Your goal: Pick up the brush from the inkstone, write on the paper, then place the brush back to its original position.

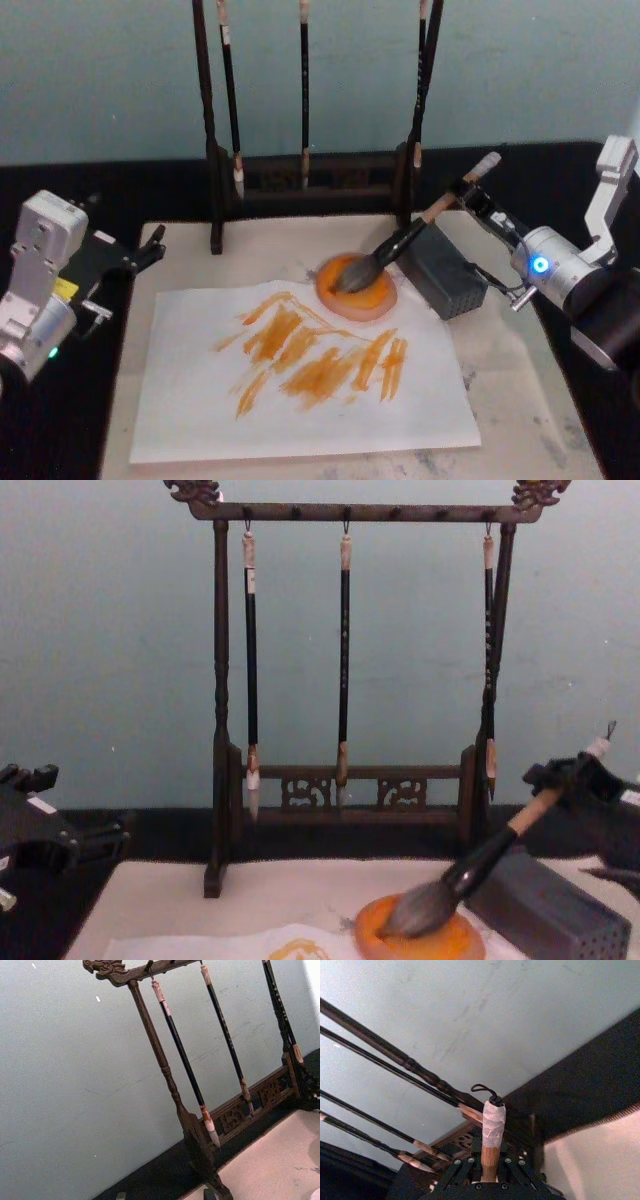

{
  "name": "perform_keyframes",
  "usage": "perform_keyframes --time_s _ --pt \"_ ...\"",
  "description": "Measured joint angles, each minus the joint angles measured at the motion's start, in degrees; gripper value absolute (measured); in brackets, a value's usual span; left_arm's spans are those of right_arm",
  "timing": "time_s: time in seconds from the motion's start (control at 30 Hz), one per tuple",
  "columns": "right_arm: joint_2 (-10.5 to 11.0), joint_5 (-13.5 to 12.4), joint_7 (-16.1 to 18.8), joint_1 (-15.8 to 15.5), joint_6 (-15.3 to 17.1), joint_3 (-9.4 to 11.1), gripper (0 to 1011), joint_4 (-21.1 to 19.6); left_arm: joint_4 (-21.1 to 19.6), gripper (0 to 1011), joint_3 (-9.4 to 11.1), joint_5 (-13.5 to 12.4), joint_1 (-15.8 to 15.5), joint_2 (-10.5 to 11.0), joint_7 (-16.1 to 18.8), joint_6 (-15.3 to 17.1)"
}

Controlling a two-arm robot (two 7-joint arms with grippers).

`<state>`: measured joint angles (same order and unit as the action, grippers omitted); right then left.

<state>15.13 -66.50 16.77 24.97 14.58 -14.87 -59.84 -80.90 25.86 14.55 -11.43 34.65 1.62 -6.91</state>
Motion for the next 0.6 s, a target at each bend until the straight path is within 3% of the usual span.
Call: perform_keyframes --time_s 0.3,0.6 --pt "1.37 0.03 0.33 -0.74 -2.09 -1.52 158 -5.22 0.0 1001 0.0 0.0 0.0 0.0 0.0 0.0" --pt "4.54 5.2 0.82 -1.39 -6.11 -5.57 158 -12.5 0.0 1001 0.0 0.0 0.0 0.0 0.0 0.0"
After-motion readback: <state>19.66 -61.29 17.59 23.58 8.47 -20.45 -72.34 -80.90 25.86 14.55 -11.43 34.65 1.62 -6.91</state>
